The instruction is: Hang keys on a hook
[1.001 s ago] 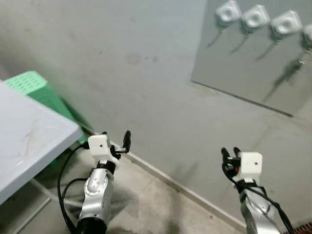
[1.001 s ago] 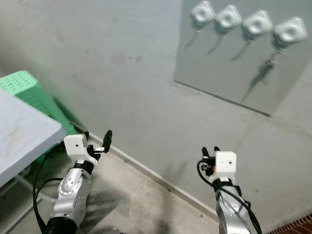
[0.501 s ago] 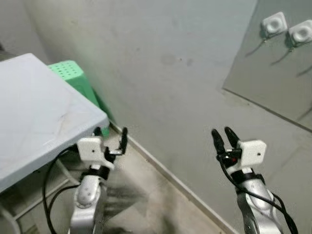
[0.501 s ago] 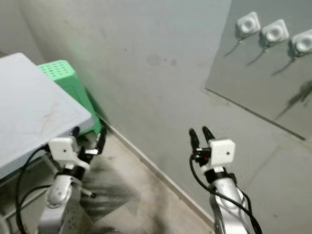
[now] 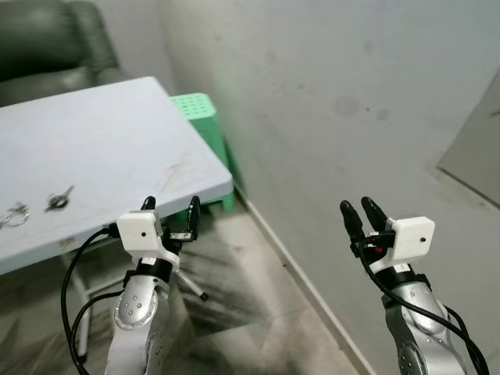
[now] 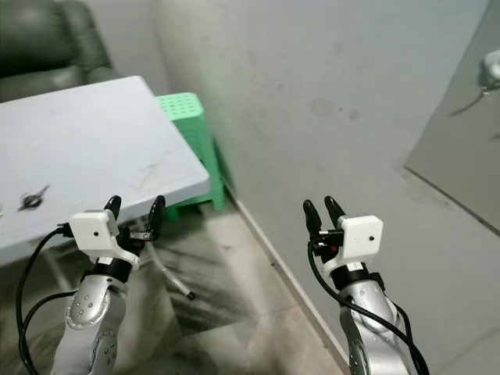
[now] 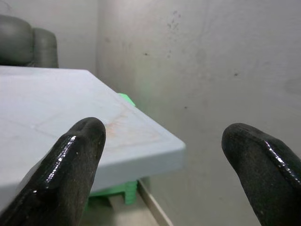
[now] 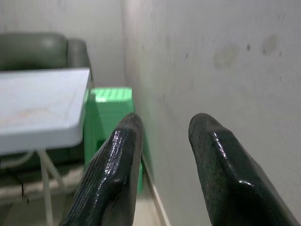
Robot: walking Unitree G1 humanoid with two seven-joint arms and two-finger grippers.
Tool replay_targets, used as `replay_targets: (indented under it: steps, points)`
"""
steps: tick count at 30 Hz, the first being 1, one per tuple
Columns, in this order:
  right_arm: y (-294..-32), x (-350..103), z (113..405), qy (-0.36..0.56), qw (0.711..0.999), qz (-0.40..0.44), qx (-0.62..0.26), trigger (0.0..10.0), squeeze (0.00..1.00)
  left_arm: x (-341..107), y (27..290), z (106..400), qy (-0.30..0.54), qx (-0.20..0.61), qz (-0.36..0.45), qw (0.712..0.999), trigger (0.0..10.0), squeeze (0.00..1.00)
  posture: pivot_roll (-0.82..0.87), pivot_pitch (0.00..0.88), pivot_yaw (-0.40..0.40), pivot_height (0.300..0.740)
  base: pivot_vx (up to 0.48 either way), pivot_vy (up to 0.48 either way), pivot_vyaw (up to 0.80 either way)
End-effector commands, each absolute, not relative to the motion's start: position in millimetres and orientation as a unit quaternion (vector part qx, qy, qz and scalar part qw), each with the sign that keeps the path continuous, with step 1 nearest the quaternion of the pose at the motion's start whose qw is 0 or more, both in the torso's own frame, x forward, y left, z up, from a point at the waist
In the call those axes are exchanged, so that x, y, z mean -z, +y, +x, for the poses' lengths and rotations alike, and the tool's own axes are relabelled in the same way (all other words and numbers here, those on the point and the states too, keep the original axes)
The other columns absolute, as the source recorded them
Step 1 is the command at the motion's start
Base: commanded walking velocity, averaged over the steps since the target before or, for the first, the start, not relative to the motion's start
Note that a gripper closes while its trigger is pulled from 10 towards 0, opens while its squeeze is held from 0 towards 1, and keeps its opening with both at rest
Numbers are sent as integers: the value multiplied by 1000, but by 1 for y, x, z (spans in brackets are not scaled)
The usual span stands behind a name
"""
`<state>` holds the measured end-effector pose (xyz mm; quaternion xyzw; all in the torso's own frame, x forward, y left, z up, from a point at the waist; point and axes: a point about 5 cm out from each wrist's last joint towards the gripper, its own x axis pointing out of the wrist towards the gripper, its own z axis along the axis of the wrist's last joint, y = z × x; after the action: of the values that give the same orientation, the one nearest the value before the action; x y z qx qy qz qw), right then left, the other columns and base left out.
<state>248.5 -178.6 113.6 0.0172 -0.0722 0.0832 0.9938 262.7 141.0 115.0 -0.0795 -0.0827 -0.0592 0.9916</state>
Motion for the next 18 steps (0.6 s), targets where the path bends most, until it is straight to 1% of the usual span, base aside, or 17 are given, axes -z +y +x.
replay_targets:
  steps: [1,18]
  points:
    - [-177,-122,251,-84,992,22,-87,10000,0,-119,145,263,-87,60,-71,992,10000,0,-40,0,-24,721,0,0,800]
    - [-178,-123,253,-77,993,23,-87,10000,0,-119,142,266,-75,53,-82,992,10000,0,-33,3,-32,721,0,0,800]
